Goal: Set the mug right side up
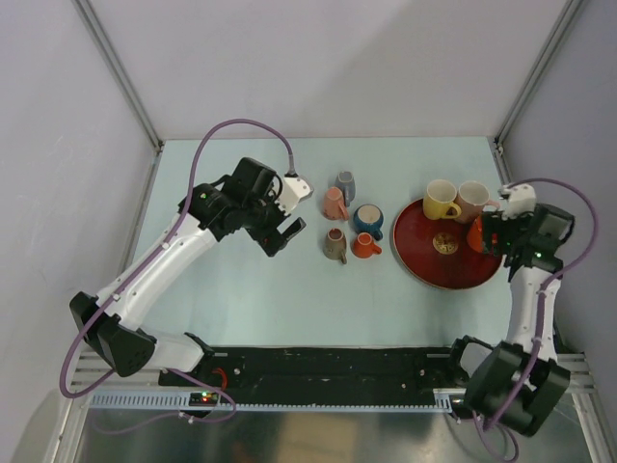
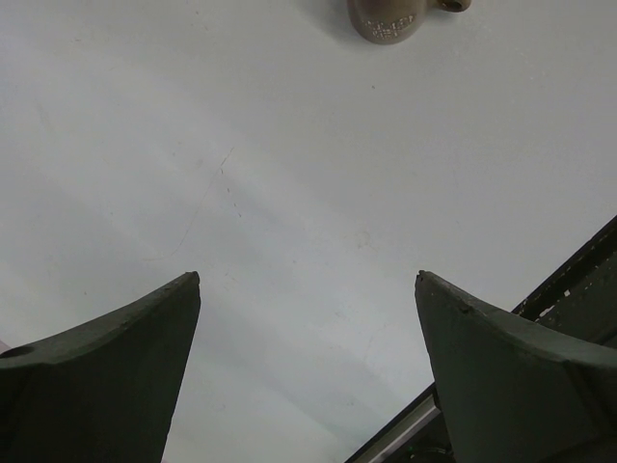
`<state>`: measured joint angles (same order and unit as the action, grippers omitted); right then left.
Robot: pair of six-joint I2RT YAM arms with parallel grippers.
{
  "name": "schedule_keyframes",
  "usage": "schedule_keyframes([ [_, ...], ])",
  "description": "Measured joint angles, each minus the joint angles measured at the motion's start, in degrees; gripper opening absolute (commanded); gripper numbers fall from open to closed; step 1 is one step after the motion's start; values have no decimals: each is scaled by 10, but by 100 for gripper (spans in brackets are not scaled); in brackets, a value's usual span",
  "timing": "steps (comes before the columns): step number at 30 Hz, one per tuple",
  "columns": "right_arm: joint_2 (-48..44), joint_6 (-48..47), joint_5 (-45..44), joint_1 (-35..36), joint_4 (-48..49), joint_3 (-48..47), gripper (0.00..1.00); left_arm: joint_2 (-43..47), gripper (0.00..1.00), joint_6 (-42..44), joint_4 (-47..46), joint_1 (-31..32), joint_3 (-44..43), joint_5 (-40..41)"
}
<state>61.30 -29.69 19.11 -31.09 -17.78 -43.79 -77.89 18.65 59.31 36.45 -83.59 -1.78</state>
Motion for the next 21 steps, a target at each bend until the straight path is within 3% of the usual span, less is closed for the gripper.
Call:
schedule_keyframes([
  [4,-37,-3,-14,138,-44,-8,81,0,95,0,0,0,0,-11],
  [11,-6,54,28,349,-72,-14,75,0,94,-3,0,0,-4,-36],
  [21,190,108,40,495,-19,-137,74,41,95,5,1,-2,38,-23],
])
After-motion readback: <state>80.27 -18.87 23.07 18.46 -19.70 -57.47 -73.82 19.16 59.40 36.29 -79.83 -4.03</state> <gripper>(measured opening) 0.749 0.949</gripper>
